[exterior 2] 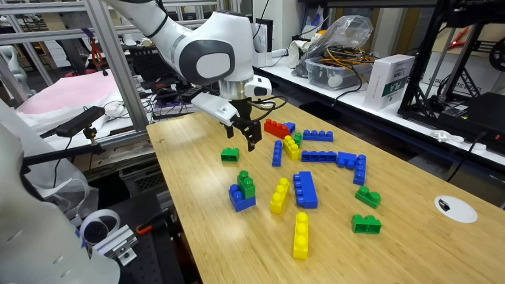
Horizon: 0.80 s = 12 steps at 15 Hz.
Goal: Move the blue square building block forward, place a green building block on top of the blue square block
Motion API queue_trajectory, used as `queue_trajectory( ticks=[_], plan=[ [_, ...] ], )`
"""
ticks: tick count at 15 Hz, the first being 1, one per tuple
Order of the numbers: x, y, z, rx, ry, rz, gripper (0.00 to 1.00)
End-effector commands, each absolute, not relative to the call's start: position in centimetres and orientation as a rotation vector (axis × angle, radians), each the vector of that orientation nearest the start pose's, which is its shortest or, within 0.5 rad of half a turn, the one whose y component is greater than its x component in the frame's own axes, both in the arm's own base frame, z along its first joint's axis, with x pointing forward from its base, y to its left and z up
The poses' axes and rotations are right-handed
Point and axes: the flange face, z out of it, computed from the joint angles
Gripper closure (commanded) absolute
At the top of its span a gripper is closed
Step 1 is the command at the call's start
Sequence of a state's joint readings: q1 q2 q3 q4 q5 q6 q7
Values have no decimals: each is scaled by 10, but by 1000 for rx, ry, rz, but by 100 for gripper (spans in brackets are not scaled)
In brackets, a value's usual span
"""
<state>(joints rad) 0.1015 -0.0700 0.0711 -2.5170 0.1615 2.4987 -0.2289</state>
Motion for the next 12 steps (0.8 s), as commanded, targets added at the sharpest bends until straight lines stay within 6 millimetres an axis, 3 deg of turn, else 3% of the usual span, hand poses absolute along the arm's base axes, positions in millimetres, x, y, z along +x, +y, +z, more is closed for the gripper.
queue_trajectory(
  ticks=[1, 12],
  plan=[
    [451, 76, 319, -3018, -304, -65, 0],
    [455, 79, 319, -3025, -337, -92, 0]
  ],
)
